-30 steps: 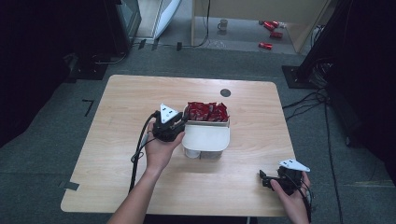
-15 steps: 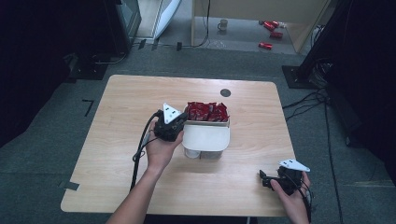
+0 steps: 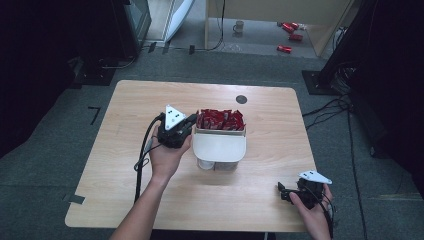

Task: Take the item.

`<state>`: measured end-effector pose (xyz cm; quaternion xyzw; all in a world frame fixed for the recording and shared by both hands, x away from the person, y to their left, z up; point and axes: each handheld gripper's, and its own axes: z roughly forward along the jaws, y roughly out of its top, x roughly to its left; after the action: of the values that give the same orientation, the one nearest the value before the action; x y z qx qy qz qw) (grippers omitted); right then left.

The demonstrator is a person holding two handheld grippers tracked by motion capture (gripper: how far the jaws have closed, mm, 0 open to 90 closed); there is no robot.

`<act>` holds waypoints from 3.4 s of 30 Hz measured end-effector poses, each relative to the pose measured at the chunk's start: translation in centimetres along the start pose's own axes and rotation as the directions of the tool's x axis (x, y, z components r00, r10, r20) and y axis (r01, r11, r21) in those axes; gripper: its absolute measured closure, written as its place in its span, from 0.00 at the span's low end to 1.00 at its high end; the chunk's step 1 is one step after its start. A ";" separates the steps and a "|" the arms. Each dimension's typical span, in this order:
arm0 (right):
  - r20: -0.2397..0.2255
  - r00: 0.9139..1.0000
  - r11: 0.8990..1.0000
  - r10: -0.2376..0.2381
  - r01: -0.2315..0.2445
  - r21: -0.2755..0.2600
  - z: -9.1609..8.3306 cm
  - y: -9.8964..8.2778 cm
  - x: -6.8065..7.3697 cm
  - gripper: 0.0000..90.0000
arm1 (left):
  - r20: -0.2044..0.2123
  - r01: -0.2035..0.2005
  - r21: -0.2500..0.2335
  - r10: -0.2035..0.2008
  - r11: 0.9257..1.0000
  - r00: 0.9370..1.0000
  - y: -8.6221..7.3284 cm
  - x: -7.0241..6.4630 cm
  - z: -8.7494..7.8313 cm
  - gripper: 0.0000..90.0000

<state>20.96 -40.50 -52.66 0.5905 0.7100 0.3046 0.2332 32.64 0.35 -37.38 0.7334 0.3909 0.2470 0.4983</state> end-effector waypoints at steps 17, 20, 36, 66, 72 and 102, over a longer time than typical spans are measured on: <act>0.000 1.000 1.000 0.000 0.000 -0.001 0.0 0.0 0.0 0.00 | -0.005 0.033 -0.081 -0.034 0.996 0.999 -0.7 0.4 0.6 1.00; 0.000 1.000 1.000 0.000 0.000 -0.001 0.0 0.0 0.0 0.00 | 0.005 0.055 -0.066 -0.055 0.996 0.998 -1.0 0.6 1.5 1.00; 0.000 1.000 1.000 0.000 0.000 0.000 0.0 0.0 0.0 0.00 | 0.009 0.094 0.033 -0.094 0.995 0.996 -2.9 0.7 3.4 0.79; -0.002 1.000 1.000 -0.004 0.004 -0.001 0.0 0.0 0.0 0.00 | -0.093 -0.078 -0.014 0.077 0.997 0.993 -2.5 -1.4 2.6 1.00; -0.002 1.000 1.000 -0.002 0.002 -0.001 0.0 0.0 0.0 0.00 | -0.054 -0.036 -0.113 0.030 0.993 0.998 -1.5 -0.5 1.2 1.00; -0.003 1.000 1.000 -0.003 0.003 -0.001 0.0 0.0 0.0 0.00 | -0.163 -0.051 -0.480 -0.033 0.876 0.986 2.2 1.7 -5.8 1.00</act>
<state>20.97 -40.49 -52.67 0.5887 0.7111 0.3054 0.2333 29.92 4.40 -33.20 0.5647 0.3537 0.3993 0.6297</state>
